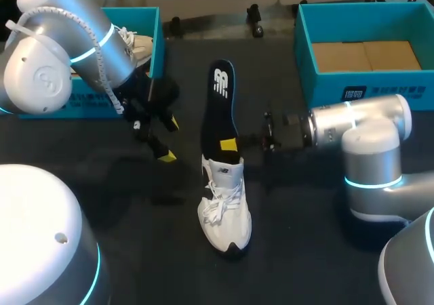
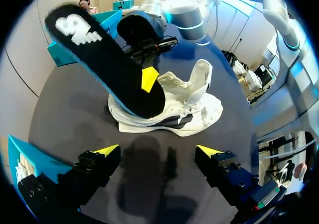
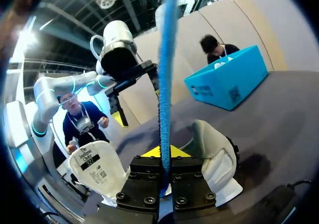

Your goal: Take the shoe out of the shoebox, open the shoe tongue, remove and reinsert the insole, then place the shoe into the shoebox

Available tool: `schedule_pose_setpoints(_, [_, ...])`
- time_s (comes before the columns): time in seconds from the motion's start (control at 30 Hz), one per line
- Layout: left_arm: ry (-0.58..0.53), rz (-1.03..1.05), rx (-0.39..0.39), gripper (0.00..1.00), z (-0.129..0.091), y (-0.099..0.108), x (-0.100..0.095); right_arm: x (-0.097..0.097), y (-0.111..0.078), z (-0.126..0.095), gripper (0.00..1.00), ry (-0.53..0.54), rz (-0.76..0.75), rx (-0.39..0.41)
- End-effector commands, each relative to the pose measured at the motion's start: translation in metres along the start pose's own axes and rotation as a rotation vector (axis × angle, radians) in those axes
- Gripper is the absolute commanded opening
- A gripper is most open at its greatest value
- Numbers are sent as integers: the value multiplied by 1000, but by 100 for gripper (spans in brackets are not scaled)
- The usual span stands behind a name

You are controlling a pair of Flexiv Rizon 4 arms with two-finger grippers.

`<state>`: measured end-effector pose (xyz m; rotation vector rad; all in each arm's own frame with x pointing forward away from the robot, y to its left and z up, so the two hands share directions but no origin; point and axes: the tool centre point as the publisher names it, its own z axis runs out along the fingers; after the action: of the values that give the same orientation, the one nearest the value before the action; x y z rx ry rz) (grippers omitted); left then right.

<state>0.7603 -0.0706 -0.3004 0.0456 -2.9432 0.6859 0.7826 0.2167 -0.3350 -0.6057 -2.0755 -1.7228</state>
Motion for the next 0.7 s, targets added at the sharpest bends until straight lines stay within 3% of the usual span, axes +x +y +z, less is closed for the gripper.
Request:
schedule_pose_setpoints(0.03, [-2, -1, -3, 100, 0, 0, 1, -12, -1, 1, 0, 59, 15, 26])
schedule_pose_setpoints(0.53, [-2, -1, -3, 100, 0, 0, 1, 1, -30, 5, 0, 81, 110, 67])
schedule_pose_setpoints(0.7, [-2, -1, -3, 100, 0, 0, 1, 5, -28, 3, 0, 60, 104, 65])
